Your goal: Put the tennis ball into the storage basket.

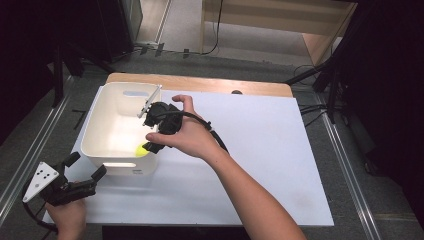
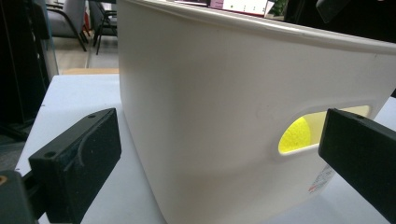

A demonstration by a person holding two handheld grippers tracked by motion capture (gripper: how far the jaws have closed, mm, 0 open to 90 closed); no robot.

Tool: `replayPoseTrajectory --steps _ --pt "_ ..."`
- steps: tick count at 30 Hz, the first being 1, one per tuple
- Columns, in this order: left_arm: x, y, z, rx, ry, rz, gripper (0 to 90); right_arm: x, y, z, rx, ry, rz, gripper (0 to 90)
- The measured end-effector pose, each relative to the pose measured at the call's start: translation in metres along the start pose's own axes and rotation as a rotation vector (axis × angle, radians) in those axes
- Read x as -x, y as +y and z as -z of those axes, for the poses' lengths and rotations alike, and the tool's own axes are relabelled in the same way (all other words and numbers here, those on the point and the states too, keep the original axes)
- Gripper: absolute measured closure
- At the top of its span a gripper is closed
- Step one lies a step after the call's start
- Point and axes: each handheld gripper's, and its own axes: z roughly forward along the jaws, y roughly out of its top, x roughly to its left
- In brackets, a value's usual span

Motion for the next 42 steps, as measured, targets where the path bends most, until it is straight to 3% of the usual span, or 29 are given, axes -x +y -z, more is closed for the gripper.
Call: replayPoseTrajectory --steps 9,12,29,42 --pt "0.0 0.0 0.0 -0.002 -0.001 -0.004 0.0 0.006 -0.019 0.007 0.014 0.008 -0.039 7.2" --pt "0.0 0.0 0.0 -0.005 0.001 -0.005 0.0 0.008 -0.026 0.008 0.015 0.012 -0.056 1.3" --pt "0.001 0.0 -0.001 -0.005 0.003 -0.006 0.0 0.019 -0.067 0.016 0.055 0.008 -0.099 0.0" --pt "0.001 0.0 -0.001 -0.007 0.003 -0.008 0.0 0.021 -0.096 0.016 0.075 -0.022 -0.127 0.0"
